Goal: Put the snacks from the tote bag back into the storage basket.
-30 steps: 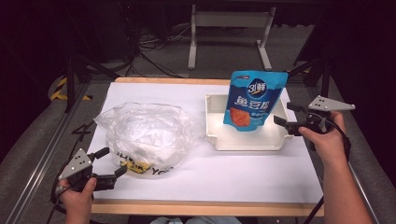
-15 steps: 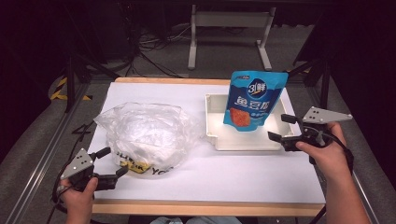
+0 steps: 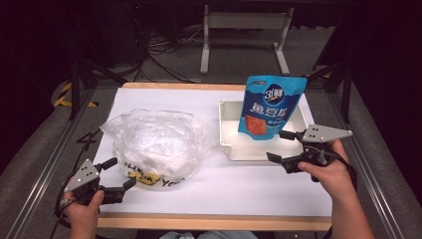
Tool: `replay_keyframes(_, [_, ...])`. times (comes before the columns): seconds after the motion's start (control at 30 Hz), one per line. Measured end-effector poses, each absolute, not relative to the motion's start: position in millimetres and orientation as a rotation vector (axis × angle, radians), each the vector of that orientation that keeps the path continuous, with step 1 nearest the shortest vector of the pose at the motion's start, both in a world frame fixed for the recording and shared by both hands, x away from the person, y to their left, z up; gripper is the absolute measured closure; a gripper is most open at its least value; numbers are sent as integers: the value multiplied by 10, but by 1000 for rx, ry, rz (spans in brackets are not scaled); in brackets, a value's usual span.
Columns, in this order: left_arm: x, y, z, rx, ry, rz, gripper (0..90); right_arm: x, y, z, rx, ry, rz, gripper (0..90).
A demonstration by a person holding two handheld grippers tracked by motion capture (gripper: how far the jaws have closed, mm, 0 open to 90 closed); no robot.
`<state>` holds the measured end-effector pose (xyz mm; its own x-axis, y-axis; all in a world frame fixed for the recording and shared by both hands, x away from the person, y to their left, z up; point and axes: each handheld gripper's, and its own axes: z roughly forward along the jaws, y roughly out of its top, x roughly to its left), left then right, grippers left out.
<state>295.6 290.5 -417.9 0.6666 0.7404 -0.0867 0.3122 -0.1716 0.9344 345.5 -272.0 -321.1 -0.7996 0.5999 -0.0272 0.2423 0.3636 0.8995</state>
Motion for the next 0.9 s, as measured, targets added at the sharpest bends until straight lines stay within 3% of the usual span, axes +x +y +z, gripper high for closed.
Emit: replay_keyframes(0.9, [2972,2932,-4220,1719,819,438,65,3552,-2255,-3967,775,2256,1427,156])
